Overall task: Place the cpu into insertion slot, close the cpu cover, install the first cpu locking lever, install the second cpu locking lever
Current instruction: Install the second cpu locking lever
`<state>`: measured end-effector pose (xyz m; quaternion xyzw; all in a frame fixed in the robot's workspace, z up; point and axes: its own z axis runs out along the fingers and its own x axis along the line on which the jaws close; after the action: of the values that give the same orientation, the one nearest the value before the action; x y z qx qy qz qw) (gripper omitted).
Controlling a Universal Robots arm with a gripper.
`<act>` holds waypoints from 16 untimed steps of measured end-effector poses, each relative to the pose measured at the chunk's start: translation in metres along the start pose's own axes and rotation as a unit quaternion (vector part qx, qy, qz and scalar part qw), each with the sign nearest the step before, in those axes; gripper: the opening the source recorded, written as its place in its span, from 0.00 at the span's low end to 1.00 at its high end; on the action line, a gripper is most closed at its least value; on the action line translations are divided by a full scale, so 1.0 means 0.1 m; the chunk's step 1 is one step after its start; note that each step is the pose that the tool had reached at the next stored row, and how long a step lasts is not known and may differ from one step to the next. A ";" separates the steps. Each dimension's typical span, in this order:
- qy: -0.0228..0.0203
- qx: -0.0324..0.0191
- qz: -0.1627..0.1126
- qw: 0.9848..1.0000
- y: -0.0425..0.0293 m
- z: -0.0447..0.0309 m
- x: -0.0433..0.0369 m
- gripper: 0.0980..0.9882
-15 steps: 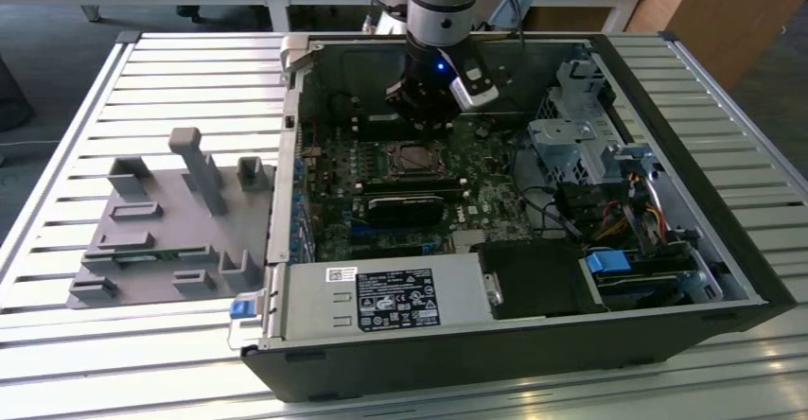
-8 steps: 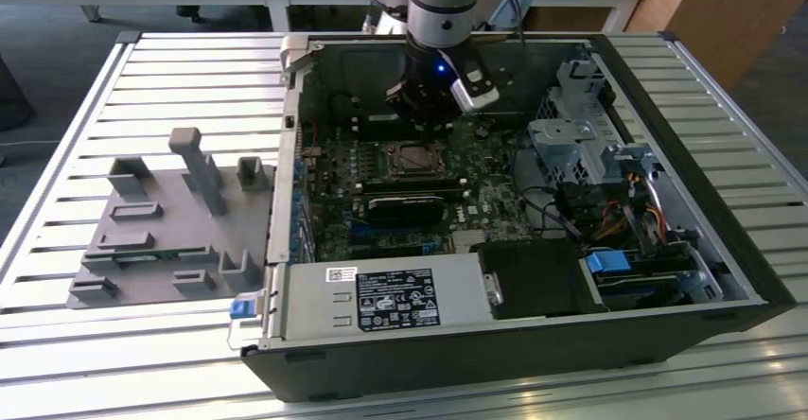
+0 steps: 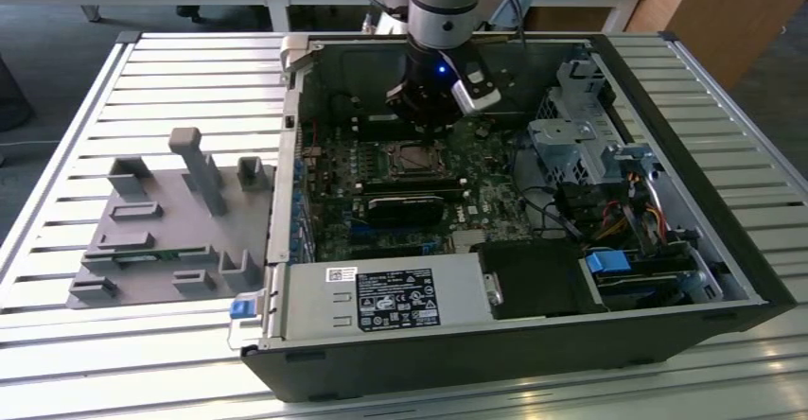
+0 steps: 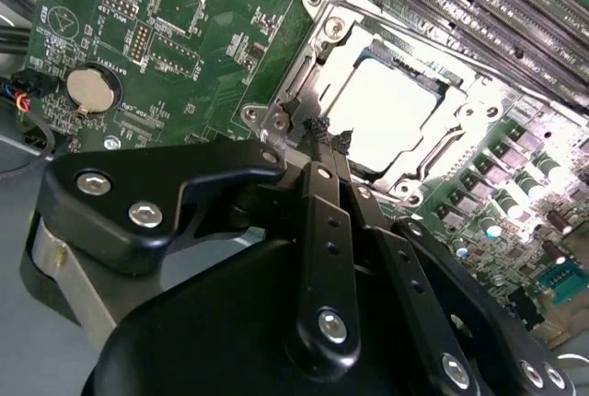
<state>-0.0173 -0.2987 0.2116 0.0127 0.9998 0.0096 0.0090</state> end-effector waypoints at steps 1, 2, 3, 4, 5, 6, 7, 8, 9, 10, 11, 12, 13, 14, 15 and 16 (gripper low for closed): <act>0.000 0.000 0.000 1.000 0.000 -0.016 -0.001 0.01; 0.000 0.000 0.000 1.000 0.001 -0.034 -0.001 0.01; 0.000 0.000 0.000 1.000 0.001 -0.058 -0.001 0.01; 0.000 0.000 0.000 1.000 0.002 -0.089 -0.002 0.01; 0.000 0.000 0.000 1.000 0.002 -0.119 -0.002 0.01; 0.000 0.000 0.000 1.000 0.003 -0.148 -0.003 0.01; 0.000 0.000 0.000 1.000 0.003 -0.173 -0.003 0.01; 0.000 0.000 0.000 1.000 0.004 -0.194 -0.004 0.01; 0.000 0.000 0.000 1.000 0.004 -0.203 -0.004 0.01; 0.000 0.000 0.000 1.000 0.004 -0.204 -0.004 0.01; 0.000 0.000 0.000 1.000 0.002 -0.204 -0.004 0.01; 0.000 0.000 0.000 1.000 -0.001 -0.204 -0.004 0.01; 0.000 0.001 0.000 1.000 -0.006 -0.205 -0.004 0.01; 0.000 0.001 0.000 1.000 -0.014 -0.205 -0.004 0.01; 0.000 0.001 0.000 1.000 -0.025 -0.205 -0.005 0.01; 0.000 0.001 0.000 1.000 -0.040 -0.205 -0.005 0.01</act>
<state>-0.0173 -0.3031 0.2320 0.0127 0.9998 0.0090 0.0090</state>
